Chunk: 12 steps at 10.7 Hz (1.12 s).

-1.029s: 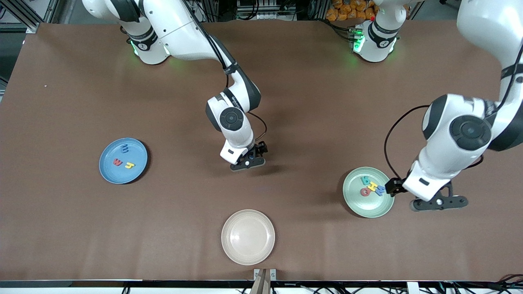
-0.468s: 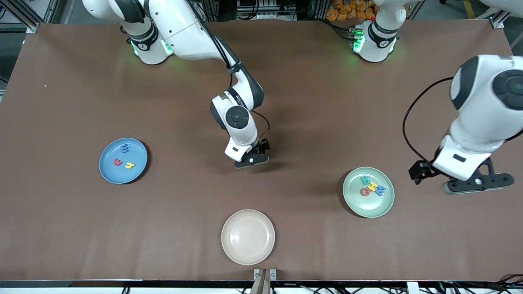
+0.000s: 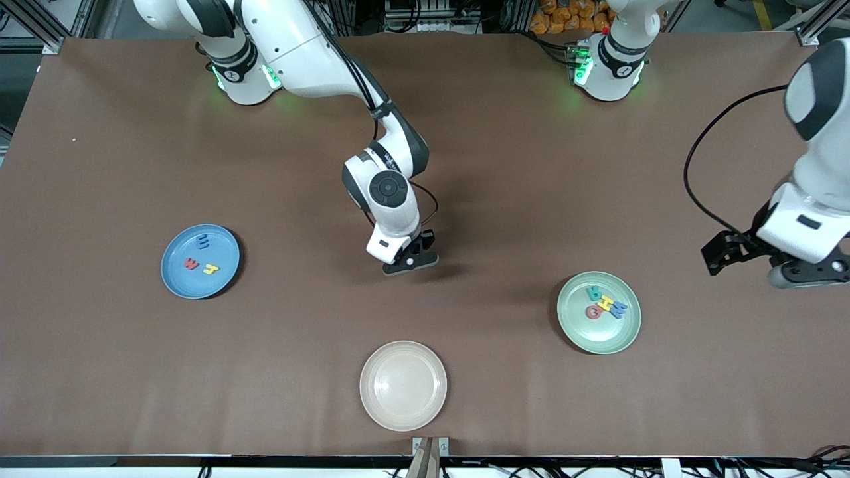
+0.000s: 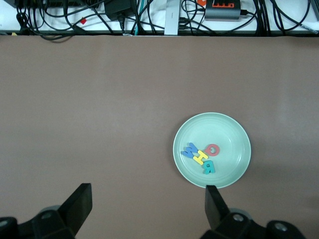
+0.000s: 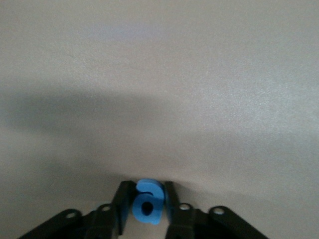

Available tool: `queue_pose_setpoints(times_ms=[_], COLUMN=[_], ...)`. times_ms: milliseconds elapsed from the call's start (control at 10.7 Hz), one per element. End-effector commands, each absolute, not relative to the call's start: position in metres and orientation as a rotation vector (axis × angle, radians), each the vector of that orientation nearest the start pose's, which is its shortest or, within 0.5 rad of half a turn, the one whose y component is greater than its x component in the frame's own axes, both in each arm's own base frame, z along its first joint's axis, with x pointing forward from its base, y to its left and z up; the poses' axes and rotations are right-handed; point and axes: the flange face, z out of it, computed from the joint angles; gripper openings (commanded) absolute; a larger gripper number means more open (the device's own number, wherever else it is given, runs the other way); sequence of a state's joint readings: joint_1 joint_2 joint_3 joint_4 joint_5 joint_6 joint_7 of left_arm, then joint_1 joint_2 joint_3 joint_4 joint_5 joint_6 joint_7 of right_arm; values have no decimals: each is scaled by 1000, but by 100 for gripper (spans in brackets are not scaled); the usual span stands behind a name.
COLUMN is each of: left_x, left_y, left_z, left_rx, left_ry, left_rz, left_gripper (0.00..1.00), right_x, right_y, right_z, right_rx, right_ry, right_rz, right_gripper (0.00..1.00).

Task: Sort upper and lower case letters into plates
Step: 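Place the blue a on the blue plate while the left gripper withdraws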

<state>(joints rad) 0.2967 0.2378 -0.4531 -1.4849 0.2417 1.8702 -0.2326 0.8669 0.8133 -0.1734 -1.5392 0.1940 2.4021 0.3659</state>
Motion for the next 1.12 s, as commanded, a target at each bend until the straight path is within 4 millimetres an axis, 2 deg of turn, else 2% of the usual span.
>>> queue_pose_setpoints(times_ms=[0,94,187,281,374,561,655,749,1029], left_x=[627,620,616,611,607,598,589,580,550], left_y=[-40,-41,-44,-45,-49,-49,-57,-66,-74], left_z=[585,590,590,600,605,612,626,636,661], left_rx=[-3055,-3048,-3046,-3047,-3084,-3108,-3117,-3136,-3136], left_ry=[-29,-30,-26,-28,-42,-57,-55,-50,-62], left_rz=[-271,-242,-207,-221,-220,-188,-214,-217,-165], left_gripper=[100,100,100,100,100,100,100,100,100], right_x=[537,543,555,564,582,604,613,616,609], right_y=[468,462,445,426,394,323,281,241,109], right_z=[184,190,205,223,242,274,283,285,259], right_rx=[-3092,-3096,-3128,-3158,-3165,-3135,-3113,-3089,-2956], right_ry=[-373,-367,-359,-383,-358,-456,-513,-586,-941], right_rz=[-86,-95,-73,-25,21,82,95,125,231], right_gripper=[0,0,0,0,0,0,0,0,0])
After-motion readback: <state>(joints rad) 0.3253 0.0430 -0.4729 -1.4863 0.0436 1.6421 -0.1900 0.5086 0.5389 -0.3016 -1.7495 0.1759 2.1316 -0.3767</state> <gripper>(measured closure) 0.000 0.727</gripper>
